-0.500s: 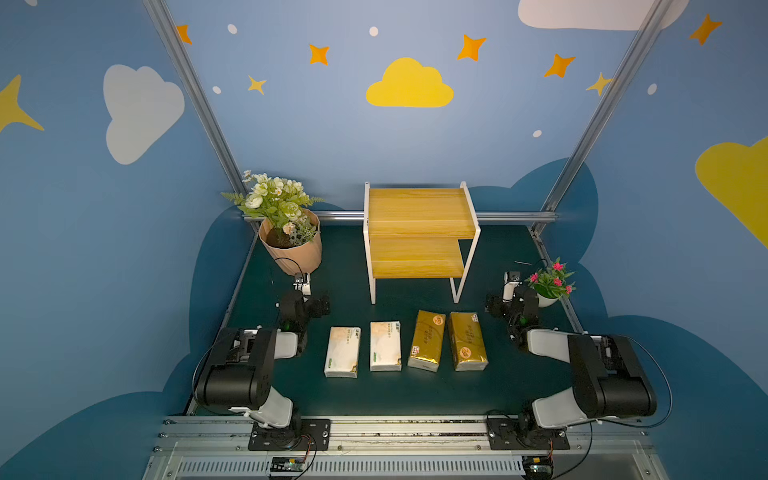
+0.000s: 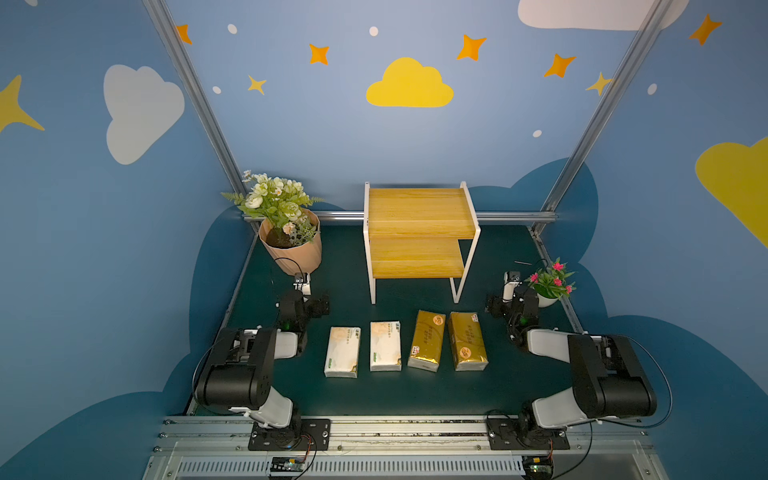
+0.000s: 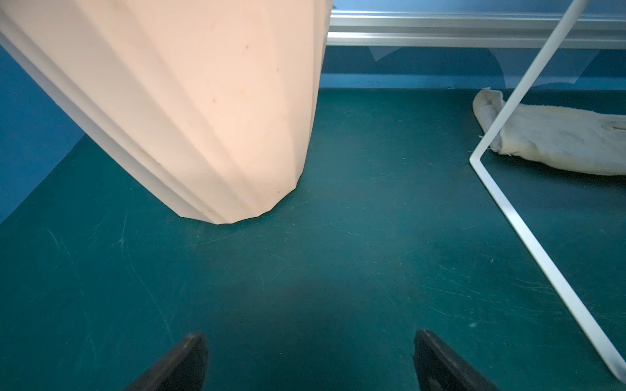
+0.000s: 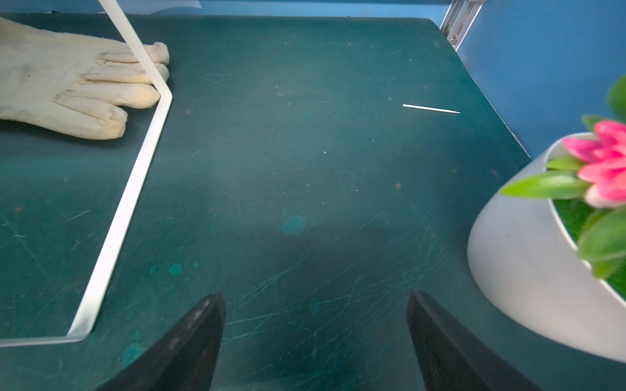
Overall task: Place the tissue boxes on the shelf by color
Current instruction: Pick up the box of tissues from the center of the board.
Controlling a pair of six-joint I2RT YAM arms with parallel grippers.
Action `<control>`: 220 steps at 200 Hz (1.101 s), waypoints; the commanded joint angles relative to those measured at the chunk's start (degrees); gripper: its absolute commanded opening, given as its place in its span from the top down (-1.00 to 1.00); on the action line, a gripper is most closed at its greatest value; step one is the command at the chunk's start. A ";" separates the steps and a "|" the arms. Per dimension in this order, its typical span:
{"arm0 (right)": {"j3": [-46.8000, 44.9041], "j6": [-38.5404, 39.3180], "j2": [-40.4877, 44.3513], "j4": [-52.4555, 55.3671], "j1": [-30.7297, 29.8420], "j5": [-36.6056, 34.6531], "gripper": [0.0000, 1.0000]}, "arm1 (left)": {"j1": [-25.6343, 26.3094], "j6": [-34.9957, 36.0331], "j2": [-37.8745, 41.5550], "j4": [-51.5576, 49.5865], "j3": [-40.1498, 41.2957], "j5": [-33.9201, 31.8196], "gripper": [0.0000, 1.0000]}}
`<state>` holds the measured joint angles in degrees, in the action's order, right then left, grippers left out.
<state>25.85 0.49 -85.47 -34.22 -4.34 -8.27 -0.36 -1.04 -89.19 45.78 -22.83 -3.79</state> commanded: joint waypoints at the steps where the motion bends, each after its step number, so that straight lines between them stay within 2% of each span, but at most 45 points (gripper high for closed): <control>1: 0.83 0.38 1.08 -0.32 -0.01 0.01 -0.82 | 0.11 0.69 1.01 0.76 -0.11 -0.01 -1.00; 13: 0.79 0.30 1.04 -0.32 -0.10 0.01 -0.86 | 0.10 0.71 1.03 0.77 -0.18 -0.07 -1.00; 19: 0.81 0.38 1.04 -0.32 -0.07 0.01 -0.96 | 0.13 0.68 1.03 0.79 -0.12 -0.06 -1.00; 57: 0.81 0.38 1.12 -0.32 -0.09 0.10 -0.97 | 0.01 0.58 1.02 0.66 -0.20 0.01 -1.00; 80: 1.16 0.41 1.35 0.02 -0.13 0.08 -0.75 | -0.08 0.47 1.00 0.52 -0.37 0.32 -1.00; 88: 2.77 -0.02 2.10 3.17 -0.06 -0.39 -0.72 | -0.09 0.46 1.25 0.80 -0.20 0.31 -1.00; 98: 5.73 -0.75 4.09 10.16 -0.13 -2.46 -0.70 | 0.03 -0.08 2.30 1.62 -0.36 -2.94 -1.00; 102: 6.93 -1.11 5.09 12.81 -0.12 -3.04 -0.69 | 0.16 -0.70 3.49 -0.17 -1.07 -4.63 -1.00; 121: 14.28 -3.07 9.66 27.85 -0.29 -2.61 -0.43 | 0.26 -1.94 9.38 -24.83 -11.25 -9.51 -1.00; 128: 16.86 -5.09 10.79 33.08 -0.60 -2.45 -0.22 | 0.70 -2.67 10.16 -30.47 -14.21 -12.60 -1.00; 136: 19.26 -7.51 11.94 38.50 -1.49 -3.53 -0.14 | 1.53 -3.40 11.13 -35.69 -16.91 -15.75 -1.00; 150: 22.22 -12.32 14.13 47.69 -3.75 -4.66 -0.25 | 3.19 -4.74 13.35 -40.77 -18.76 -19.07 -1.00; 158: 23.74 -14.93 15.50 53.28 -5.45 -4.95 -0.37 | 4.51 -5.29 14.94 -43.14 -19.14 -19.89 -1.00; 178: 25.98 -21.92 19.35 65.56 -10.70 -3.95 -0.45 | 8.60 -8.61 19.38 -49.01 -19.44 -24.26 -1.00; 200: 24.44 -28.21 24.72 73.66 -17.48 -1.28 -0.55 | 13.31 -14.69 24.11 -55.39 -19.10 -28.70 -1.00; 220: 20.86 -34.06 29.67 78.29 -22.07 1.30 -0.79 | 18.42 -19.12 26.94 -58.21 -18.27 -32.55 -1.00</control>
<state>50.06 -23.22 -60.75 29.10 -22.31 -10.15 13.76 -12.78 -65.43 -3.03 -42.04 -29.06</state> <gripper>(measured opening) 0.846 0.998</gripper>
